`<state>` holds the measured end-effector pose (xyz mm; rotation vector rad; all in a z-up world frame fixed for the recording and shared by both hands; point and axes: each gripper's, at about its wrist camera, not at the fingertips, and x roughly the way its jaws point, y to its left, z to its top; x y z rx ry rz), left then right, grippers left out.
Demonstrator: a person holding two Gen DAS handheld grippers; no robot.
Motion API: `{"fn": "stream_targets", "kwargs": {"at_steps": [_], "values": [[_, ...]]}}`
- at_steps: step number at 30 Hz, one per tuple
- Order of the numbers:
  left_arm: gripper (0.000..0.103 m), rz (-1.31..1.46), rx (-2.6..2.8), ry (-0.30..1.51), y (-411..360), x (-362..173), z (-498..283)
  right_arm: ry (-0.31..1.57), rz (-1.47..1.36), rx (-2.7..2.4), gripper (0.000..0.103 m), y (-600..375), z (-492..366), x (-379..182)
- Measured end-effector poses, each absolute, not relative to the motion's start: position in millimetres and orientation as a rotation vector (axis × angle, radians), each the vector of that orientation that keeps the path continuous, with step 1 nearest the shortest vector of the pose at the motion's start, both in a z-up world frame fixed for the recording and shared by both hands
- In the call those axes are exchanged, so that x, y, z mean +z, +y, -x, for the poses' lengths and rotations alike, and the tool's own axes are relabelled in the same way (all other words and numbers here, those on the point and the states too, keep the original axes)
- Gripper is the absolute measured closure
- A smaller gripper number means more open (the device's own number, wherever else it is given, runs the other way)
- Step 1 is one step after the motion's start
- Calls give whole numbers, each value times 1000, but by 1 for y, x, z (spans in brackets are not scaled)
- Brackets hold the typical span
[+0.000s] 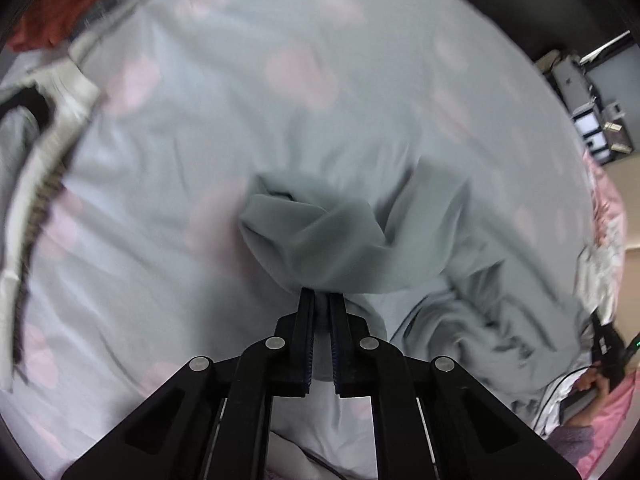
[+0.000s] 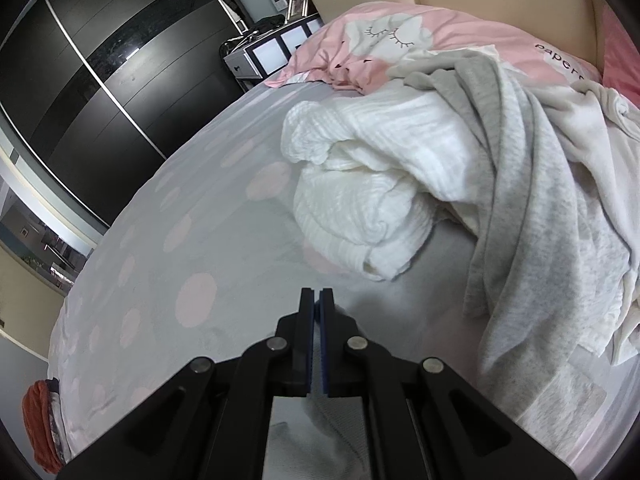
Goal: Fold clothes
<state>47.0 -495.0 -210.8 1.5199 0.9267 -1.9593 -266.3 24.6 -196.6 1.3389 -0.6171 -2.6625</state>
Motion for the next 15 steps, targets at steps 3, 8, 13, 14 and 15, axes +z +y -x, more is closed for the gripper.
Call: {"fn": "stream_targets", "kwargs": {"at_steps": [3,8,13,14,15], "values": [[97,-1454,-1978,875,-513,-183,-51,-627,-1345,-2662,101,26,268,-197],[97,-1408,-1863,706,-566,-162,-77,-627,-1350,-2665,101,25,271,-199],[97,-1396,-1753,680,-622,-169,-100,-620,-1367,-2668,101,23,274,-202],[97,-1398,-1744,691,-628,-173,-101,-617,-1368,-2669,101,23,274,-202],[96,-1400,-1741,703,-633,-178,-99,-614,-1370,-2670,101,22,274,-202]]}}
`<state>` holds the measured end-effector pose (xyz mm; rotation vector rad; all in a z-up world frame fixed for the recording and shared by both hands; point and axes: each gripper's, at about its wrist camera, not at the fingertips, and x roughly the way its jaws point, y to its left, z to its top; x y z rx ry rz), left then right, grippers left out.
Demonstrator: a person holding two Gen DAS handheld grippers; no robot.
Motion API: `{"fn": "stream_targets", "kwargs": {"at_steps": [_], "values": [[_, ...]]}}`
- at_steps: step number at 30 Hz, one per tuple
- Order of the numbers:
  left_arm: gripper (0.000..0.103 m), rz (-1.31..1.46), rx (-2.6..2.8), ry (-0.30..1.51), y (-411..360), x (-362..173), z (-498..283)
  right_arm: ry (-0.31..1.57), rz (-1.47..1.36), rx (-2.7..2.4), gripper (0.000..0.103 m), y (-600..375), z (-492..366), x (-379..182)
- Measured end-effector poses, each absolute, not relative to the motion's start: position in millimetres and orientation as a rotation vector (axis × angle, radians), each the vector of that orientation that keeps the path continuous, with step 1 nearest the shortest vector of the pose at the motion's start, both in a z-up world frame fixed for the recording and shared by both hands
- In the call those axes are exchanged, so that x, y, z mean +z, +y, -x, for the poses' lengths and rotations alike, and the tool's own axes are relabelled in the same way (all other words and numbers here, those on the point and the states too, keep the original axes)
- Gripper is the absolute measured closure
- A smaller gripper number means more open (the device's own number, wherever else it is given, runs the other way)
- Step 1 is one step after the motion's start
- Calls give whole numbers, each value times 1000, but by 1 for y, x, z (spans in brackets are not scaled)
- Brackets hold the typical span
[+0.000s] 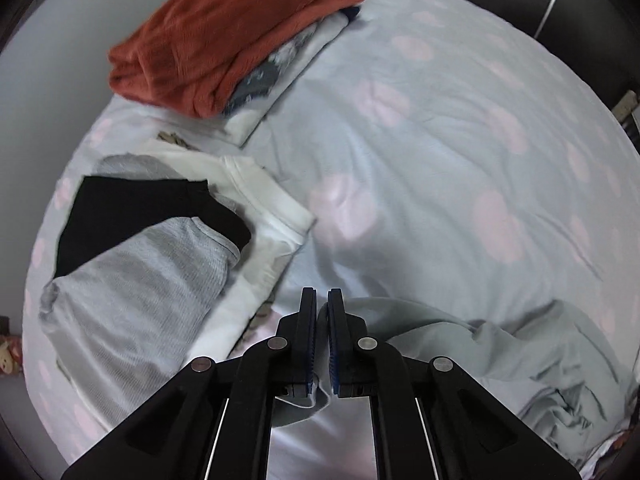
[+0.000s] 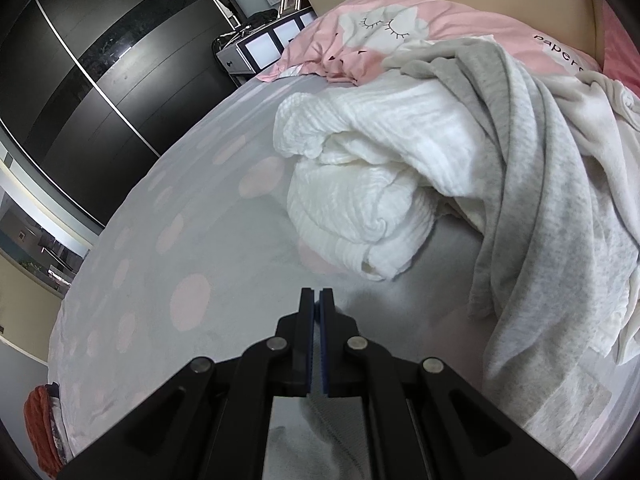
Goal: Fold clothes
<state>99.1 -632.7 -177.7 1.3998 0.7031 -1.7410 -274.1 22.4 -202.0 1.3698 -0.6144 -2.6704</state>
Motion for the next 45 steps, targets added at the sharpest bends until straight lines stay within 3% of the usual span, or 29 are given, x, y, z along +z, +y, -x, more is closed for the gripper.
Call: {"fn": "stream_targets", "kwargs": {"at_steps": [3,6,9,11,13,15,21,23,24,25,32,40,41,42,45], "values": [[94,-1417,-1751,666,-641,-188,-104,-606,-1374,-2673,101,21,274,-203],[83,-1445,-1792,588,-636,-187,-103,-598,-1379,-2676,101,20,275,-204],[79,-1525,-1898,483,-618,-177,-103,-592,-1384,-2677,101,20,275,-205],[71,-1597,-1961,377,-601,-174,-103,-588,-1388,-2678,101,19,276,-205],[56,-1680,-2013,286,-585,-181,-105,-586,-1385,-2682,101,19,276,-205],[50,-1759,-2037,226,-572,-193,-107,-589,-1383,-2687,101,21,276,-204],[50,-1833,-1931,157,-565,-239,-104,-604,-1391,-2695,101,26,275,-205],[56,-1809,-1882,201,-573,-247,-103,-596,-1386,-2702,101,27,274,-204],[78,-1790,-1861,257,-579,-248,-103,-592,-1382,-2707,101,28,274,-203],[94,-1763,-1846,306,-585,-248,-104,-582,-1377,-2715,101,28,274,-203],[101,-1532,-1874,369,-613,-192,-98,-528,-1301,-2776,102,31,281,-190],[101,-1429,-1850,359,-631,-144,-84,-651,-1368,-2538,96,38,298,-202],[101,-1428,-1851,351,-630,-142,-82,-648,-1364,-2534,90,39,298,-201],[101,-1429,-1851,343,-629,-142,-80,-646,-1361,-2529,78,40,298,-201],[101,-1431,-1846,335,-632,-147,-75,-640,-1350,-2516,59,42,298,-201]]}}
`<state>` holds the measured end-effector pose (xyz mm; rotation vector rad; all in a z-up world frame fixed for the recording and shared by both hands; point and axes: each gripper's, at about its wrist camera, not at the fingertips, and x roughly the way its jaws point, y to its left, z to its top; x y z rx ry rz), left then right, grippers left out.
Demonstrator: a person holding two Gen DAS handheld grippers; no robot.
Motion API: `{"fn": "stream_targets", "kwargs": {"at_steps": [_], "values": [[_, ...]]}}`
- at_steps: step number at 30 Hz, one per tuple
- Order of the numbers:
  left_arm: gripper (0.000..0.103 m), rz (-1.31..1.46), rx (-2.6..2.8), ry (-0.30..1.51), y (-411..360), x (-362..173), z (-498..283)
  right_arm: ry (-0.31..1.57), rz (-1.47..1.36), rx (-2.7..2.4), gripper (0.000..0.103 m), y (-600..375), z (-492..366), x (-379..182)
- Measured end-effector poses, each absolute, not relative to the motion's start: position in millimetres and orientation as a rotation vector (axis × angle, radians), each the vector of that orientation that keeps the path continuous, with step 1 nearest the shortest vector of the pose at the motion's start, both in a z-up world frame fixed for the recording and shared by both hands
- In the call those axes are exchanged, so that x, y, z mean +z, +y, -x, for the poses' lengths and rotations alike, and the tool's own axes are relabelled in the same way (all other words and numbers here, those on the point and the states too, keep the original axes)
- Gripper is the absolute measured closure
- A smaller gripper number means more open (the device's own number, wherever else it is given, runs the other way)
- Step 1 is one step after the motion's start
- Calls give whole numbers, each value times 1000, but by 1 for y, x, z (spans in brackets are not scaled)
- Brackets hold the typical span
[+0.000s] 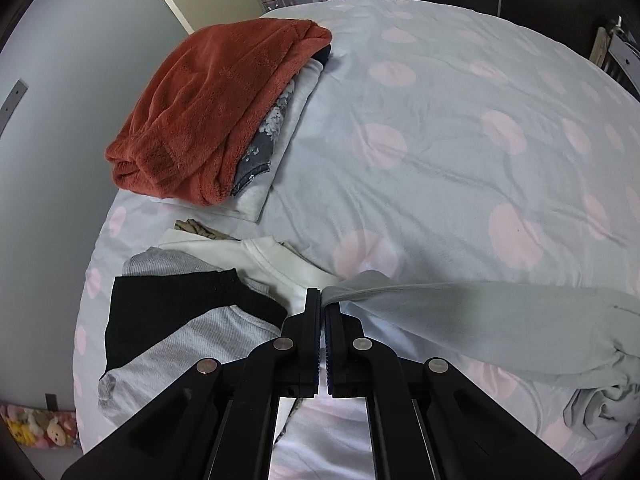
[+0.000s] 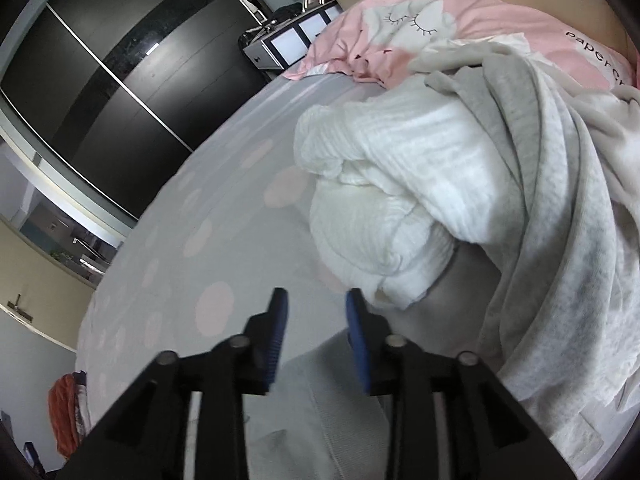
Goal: Fold clothes
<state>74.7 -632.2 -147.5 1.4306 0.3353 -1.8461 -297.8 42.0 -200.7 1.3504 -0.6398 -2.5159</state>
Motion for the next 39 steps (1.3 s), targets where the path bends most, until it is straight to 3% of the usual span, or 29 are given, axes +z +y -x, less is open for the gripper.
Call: {"fn": "stream_targets", "kwargs": {"at_steps": [5,9,12,21,27,33,39], "values": [[101,-1427,-1833,341,-631,-146,-74,-593,-1512,-2442,56,42,301,-223],[101,-1423,-1825,342,-627,-145,-74,-618,-1510,-2372,88,38,301,-228],[101,-1395,-1836,357,-627,-139,-75,-563,-1454,-2428,94,33,294,-218],[101,-1363,-1846,304,-641,-117,-69,-572,-1132,-2682,96,45,263,-151],[101,-1404,-1835,234,-671,-119,-37,-394,-1134,-2719,96,12,300,-128],[101,-1504,-1805,195,-703,-152,16,-168,-1153,-2776,97,-41,354,-132],[96,-1533,-1807,195,-729,-193,62,51,-1260,-2780,97,-76,391,-178]]}}
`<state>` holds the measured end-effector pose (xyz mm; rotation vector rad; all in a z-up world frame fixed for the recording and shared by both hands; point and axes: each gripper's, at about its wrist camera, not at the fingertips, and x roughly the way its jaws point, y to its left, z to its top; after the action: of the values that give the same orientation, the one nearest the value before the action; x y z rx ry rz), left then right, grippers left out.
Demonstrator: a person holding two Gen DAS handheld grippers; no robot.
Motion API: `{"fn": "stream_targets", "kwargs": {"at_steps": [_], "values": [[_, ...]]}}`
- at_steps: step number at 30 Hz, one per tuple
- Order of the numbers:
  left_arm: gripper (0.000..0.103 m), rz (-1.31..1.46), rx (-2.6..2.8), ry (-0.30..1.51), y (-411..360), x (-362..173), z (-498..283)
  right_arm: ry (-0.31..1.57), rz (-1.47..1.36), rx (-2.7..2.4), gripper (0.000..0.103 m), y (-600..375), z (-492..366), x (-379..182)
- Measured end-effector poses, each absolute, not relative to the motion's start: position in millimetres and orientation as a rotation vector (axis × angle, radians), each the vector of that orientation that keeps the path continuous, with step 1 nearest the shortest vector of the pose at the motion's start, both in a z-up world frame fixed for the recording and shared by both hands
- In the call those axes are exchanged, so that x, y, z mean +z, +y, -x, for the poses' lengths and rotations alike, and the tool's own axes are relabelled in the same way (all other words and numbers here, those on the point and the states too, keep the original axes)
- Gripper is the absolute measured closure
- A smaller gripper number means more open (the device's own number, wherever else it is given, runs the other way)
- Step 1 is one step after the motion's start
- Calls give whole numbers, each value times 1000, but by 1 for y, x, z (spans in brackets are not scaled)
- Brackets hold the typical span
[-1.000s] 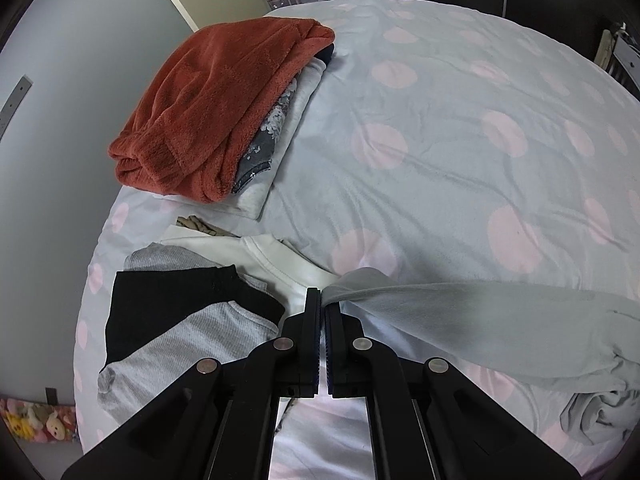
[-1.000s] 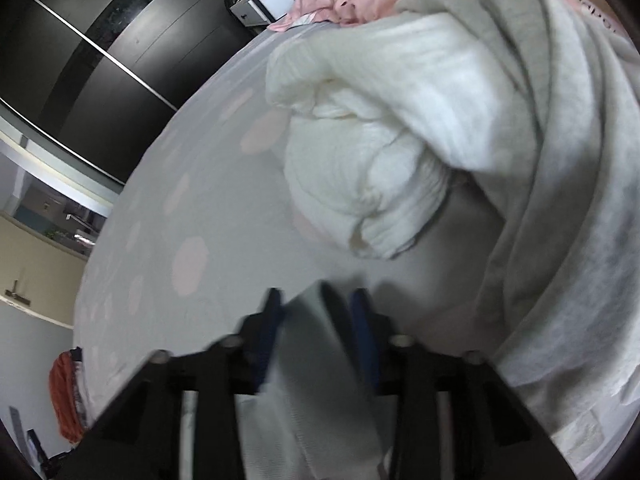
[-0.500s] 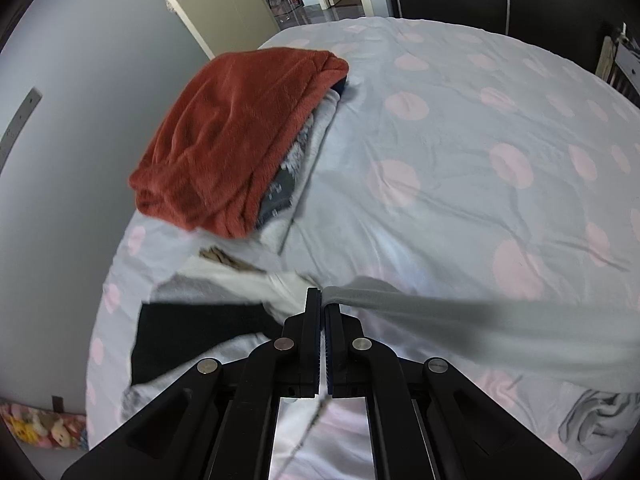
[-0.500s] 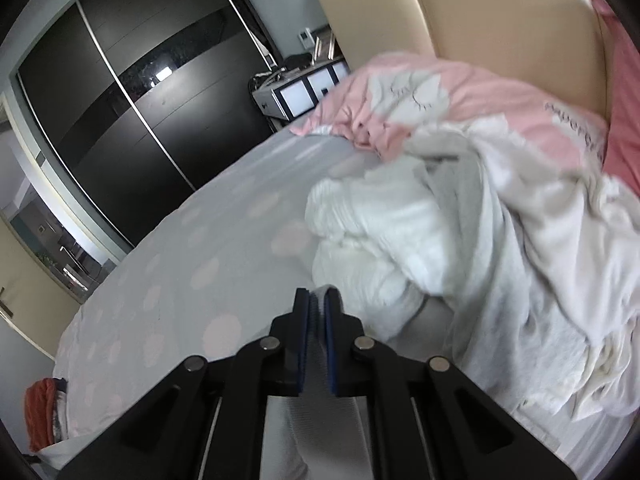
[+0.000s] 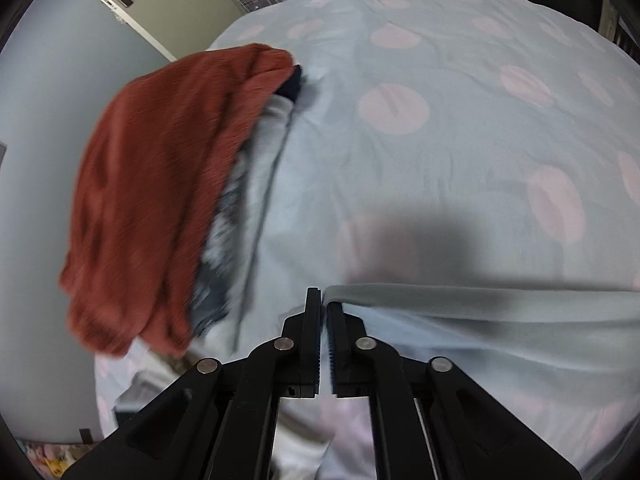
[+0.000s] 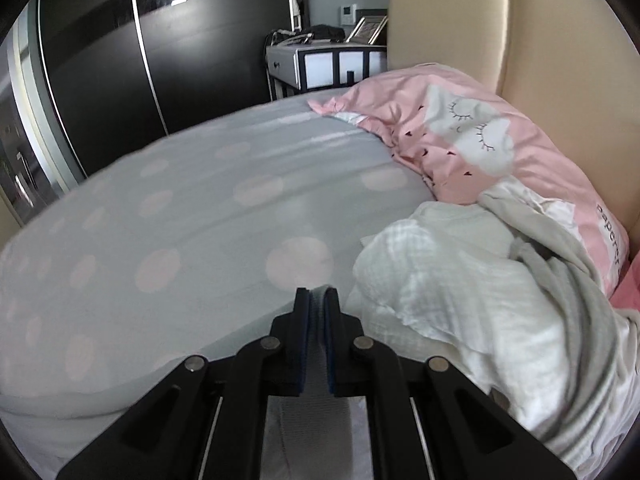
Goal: Fold clothes
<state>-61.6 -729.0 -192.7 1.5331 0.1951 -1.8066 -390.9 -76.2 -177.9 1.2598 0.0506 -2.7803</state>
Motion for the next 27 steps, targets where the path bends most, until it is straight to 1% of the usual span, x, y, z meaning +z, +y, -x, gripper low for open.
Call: {"fn": "stream_targets", "kwargs": {"at_steps": [2,4,6,8,9,10,11,12,14,15,18,23,27], "values": [[94,-1545,-1800,170,-737,-202,71,103,-1280,-2775,96,-83,396,-188],[85,-1550,-1787,150,-747,-206,78,117,-1300,-2764,96,-87,399,-195],[78,-1545,-1773,135,-755,-207,81,121,-1327,-2749,95,-89,401,-202],[68,-1528,-1756,118,-762,-205,81,102,-1358,-2729,94,-88,401,-205],[64,-1517,-1741,100,-764,-203,79,89,-1370,-2721,91,-87,401,-205],[64,-1505,-1726,86,-767,-201,77,75,-1381,-2713,89,-85,401,-204],[64,-1495,-1721,92,-770,-199,74,56,-1387,-2710,83,-83,399,-201],[63,-1489,-1724,117,-772,-196,69,35,-1390,-2709,81,-79,397,-196],[56,-1464,-1746,185,-774,-190,56,-7,-1389,-2712,81,-72,391,-187],[50,-1449,-1758,219,-772,-188,48,-27,-1381,-2719,80,-68,387,-181],[49,-1423,-1788,331,-764,-188,23,-94,-1374,-2725,80,-55,367,-168],[49,-1364,-1858,512,-730,-186,-16,-200,-1406,-2676,80,-36,314,-169],[49,-1375,-1947,560,-676,-176,-30,-271,-1436,-2637,80,-21,272,-171]]}}
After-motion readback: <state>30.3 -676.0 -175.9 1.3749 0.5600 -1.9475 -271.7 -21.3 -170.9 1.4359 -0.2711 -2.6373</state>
